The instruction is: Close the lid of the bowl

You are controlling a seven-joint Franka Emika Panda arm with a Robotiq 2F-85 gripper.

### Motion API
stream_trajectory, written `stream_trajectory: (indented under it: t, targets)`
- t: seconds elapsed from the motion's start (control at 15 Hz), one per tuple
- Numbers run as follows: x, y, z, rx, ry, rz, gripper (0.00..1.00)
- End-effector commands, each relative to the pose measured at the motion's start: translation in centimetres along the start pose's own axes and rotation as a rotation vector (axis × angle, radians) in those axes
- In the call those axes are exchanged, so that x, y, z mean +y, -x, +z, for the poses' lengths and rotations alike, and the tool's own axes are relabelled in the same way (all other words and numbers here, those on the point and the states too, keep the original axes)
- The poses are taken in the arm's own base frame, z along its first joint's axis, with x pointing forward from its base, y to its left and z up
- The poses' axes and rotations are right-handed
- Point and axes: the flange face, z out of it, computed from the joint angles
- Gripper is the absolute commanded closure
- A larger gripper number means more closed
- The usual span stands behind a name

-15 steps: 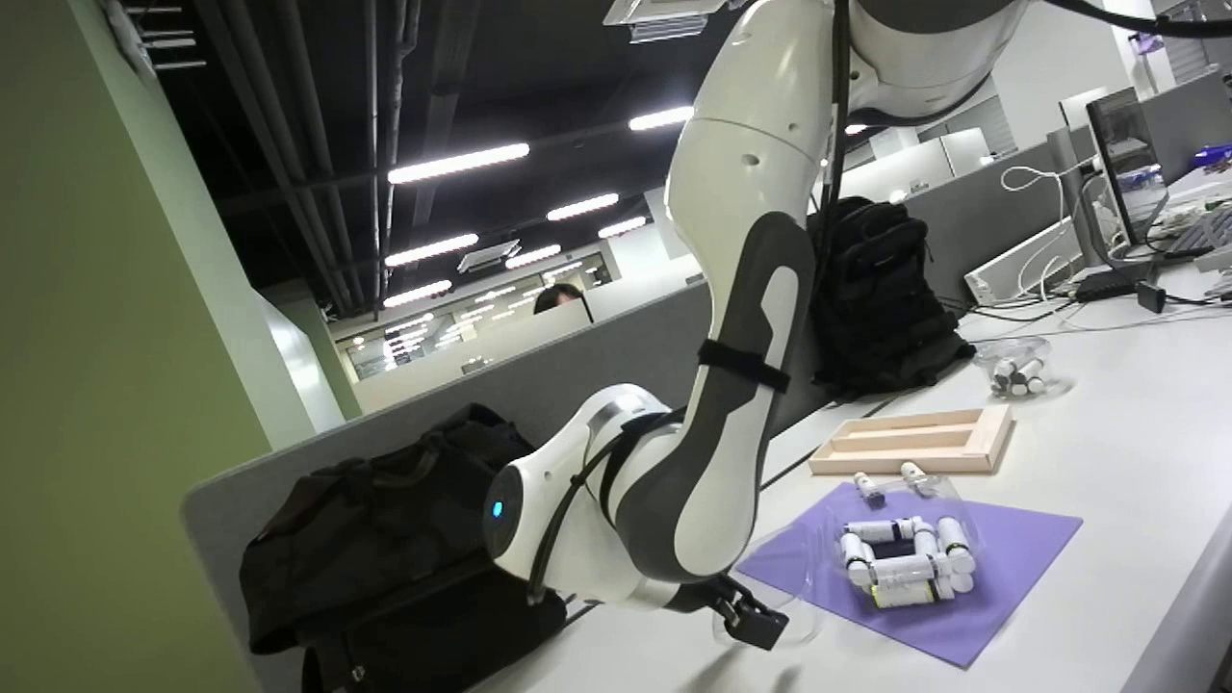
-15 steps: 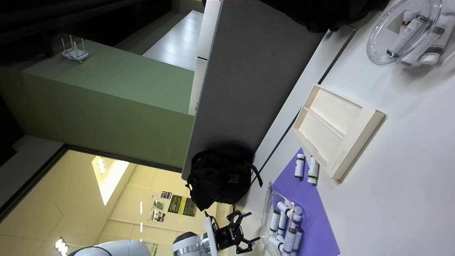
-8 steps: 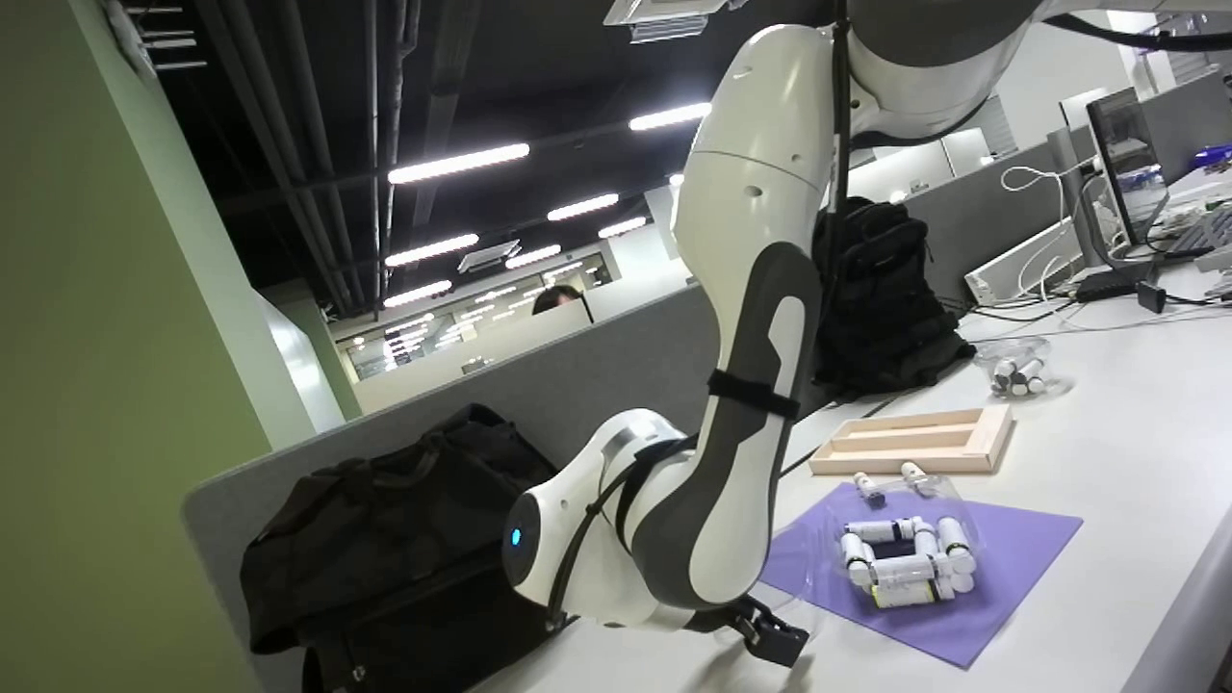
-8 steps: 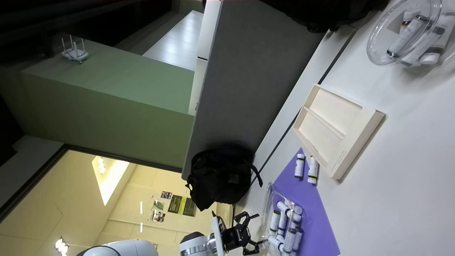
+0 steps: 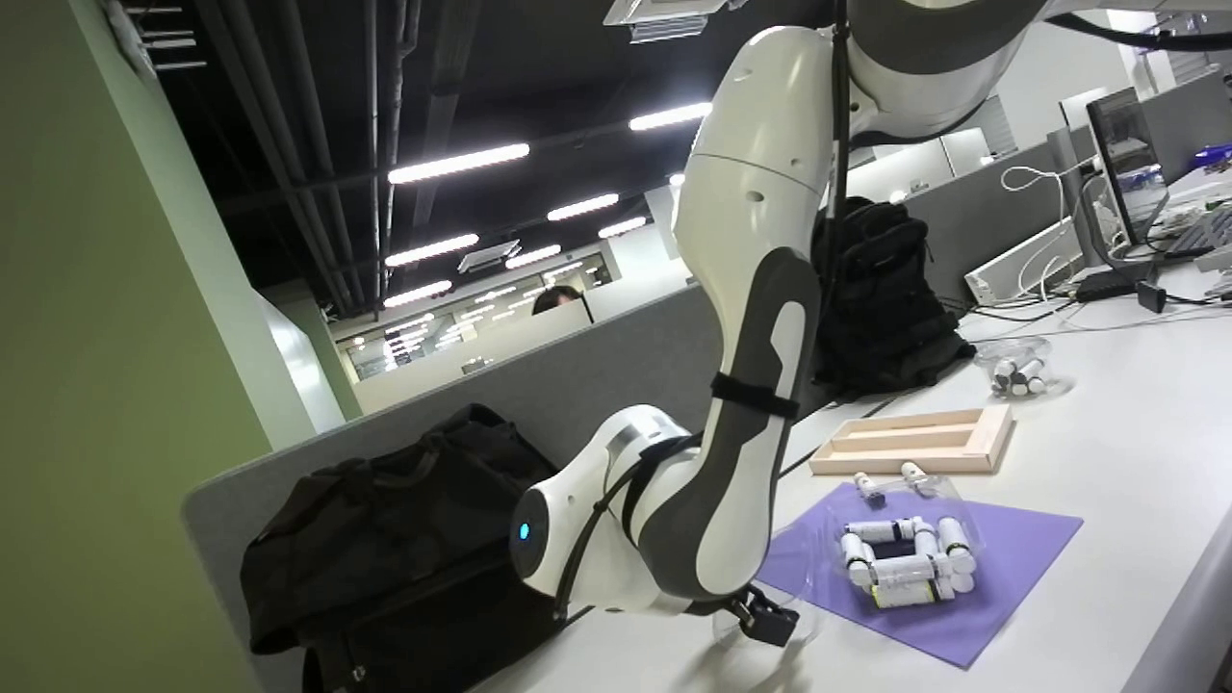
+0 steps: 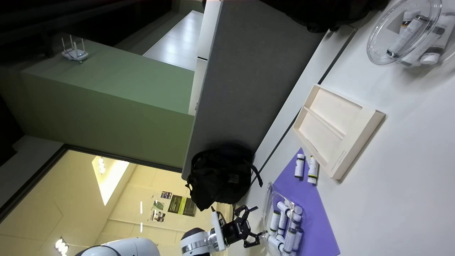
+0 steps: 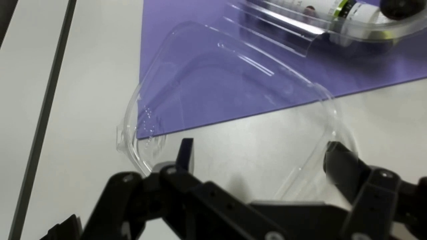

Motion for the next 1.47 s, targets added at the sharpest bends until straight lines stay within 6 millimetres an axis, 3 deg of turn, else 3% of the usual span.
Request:
stream_trajectory:
  t: [0.0,0.4,1.4]
  targets:
    - [1.3,0.4,0.3,-0.008,0.028,0.033,0.00]
    - [3.0,1.3,0.3,-0.022,0.078,0.047,0.00]
    - [7.6,5.5,-2.6,-0.070,0.171,0.085,0.00]
